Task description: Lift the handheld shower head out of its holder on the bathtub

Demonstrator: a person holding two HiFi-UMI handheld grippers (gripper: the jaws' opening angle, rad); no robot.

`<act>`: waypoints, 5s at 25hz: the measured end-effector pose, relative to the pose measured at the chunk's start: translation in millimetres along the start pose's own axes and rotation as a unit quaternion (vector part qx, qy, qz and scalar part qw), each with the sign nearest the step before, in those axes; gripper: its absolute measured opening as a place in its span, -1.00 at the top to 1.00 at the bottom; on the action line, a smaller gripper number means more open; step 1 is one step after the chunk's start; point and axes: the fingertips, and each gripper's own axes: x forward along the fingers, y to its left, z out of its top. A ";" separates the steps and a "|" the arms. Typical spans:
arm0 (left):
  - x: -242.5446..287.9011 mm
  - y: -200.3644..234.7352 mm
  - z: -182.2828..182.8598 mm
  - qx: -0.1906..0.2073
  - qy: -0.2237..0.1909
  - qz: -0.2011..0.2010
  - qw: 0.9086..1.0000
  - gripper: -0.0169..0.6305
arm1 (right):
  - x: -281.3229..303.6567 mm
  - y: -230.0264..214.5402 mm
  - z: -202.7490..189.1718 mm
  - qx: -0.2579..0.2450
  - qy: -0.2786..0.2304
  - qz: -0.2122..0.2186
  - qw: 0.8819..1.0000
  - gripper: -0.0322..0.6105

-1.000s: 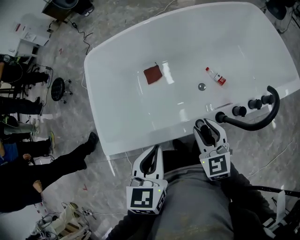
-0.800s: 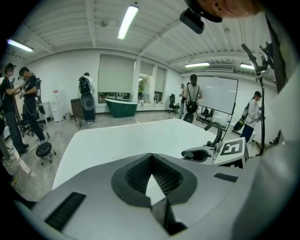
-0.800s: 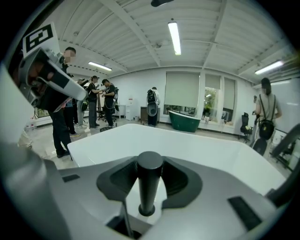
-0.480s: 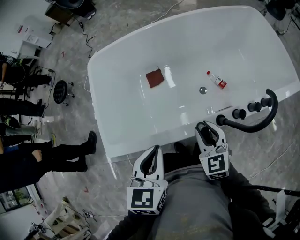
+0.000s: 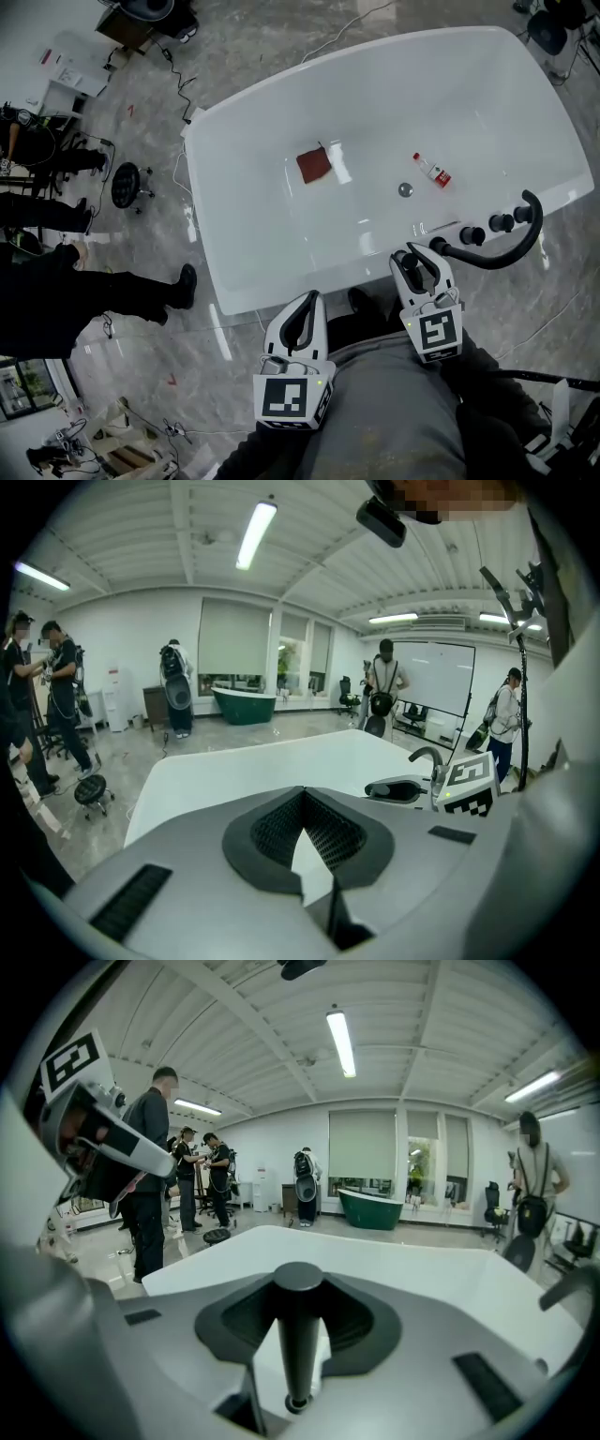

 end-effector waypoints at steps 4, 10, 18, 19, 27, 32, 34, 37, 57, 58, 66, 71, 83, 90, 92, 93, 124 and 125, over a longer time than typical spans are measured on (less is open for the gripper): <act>-14.3 0.8 25.7 -0.001 -0.021 0.006 1.000 0.94 | -16.9 -1.6 34.2 0.001 -0.008 0.011 1.000 0.47; -23.3 -4.2 46.0 -0.009 -0.057 0.001 0.998 0.94 | -37.8 0.2 82.2 -0.003 -0.032 0.036 0.999 0.47; -38.4 -9.7 93.2 -0.007 -0.110 0.008 0.994 0.94 | -61.9 9.3 139.9 -0.025 -0.069 0.073 0.995 0.47; -41.6 -9.7 93.3 -0.007 -0.114 0.008 0.993 0.94 | -63.4 11.4 141.2 -0.026 -0.070 0.074 0.995 0.47; -44.1 -24.7 95.5 0.004 -0.129 -0.002 0.992 0.94 | -69.8 9.5 141.3 -0.028 -0.065 0.085 0.994 0.47; -42.5 -29.9 95.2 0.006 -0.119 -0.008 0.993 0.94 | -70.4 8.3 138.5 -0.024 -0.059 0.087 0.994 0.47; -42.1 -31.4 97.4 0.006 -0.118 -0.008 0.993 0.94 | -71.2 6.4 139.6 -0.023 -0.057 0.087 0.994 0.47; -41.7 -31.1 103.6 0.011 -0.119 -0.008 0.993 0.94 | -71.6 4.2 145.1 -0.021 -0.058 0.087 0.994 0.47; -72.0 -27.9 160.7 0.025 -0.196 -0.014 0.980 0.94 | -141.0 18.7 305.2 -0.010 -0.237 0.117 0.964 0.47; -72.9 -26.7 163.0 0.026 -0.198 -0.013 0.980 0.94 | -143.9 18.7 311.1 -0.012 -0.243 0.116 0.963 0.47; -79.4 -31.4 185.4 0.039 -0.212 -0.030 0.976 0.94 | -149.3 11.9 309.7 0.007 -0.218 0.094 0.971 0.47; -84.6 -42.9 178.3 0.036 -0.208 -0.065 0.975 0.94 | -157.9 12.8 301.2 0.006 -0.218 0.057 0.974 0.47; -124.6 -104.5 123.4 0.028 -0.159 -0.102 0.982 0.94 | -246.1 22.3 296.9 0.006 -0.235 0.043 0.971 0.47; -164.9 -178.1 120.2 0.041 -0.157 -0.118 0.980 0.94 | -353.5 13.1 275.1 -0.012 -0.258 0.060 0.964 0.47; -176.5 -199.6 118.6 0.044 -0.155 -0.124 0.979 0.94 | -378.5 13.1 267.1 -0.013 -0.256 0.065 0.964 0.47; -182.3 -210.4 117.7 0.046 -0.154 -0.128 0.979 0.94 | -390.1 13.6 263.3 -0.014 -0.254 0.067 0.965 0.47; -197.0 -247.9 136.3 0.115 -0.223 -0.070 0.965 0.94 | -372.2 1.1 205.5 0.022 -0.245 0.073 0.966 0.47; -193.0 -244.7 138.5 0.116 -0.226 -0.069 0.965 0.94 | -368.1 0.7 204.1 0.023 -0.244 0.072 0.967 0.47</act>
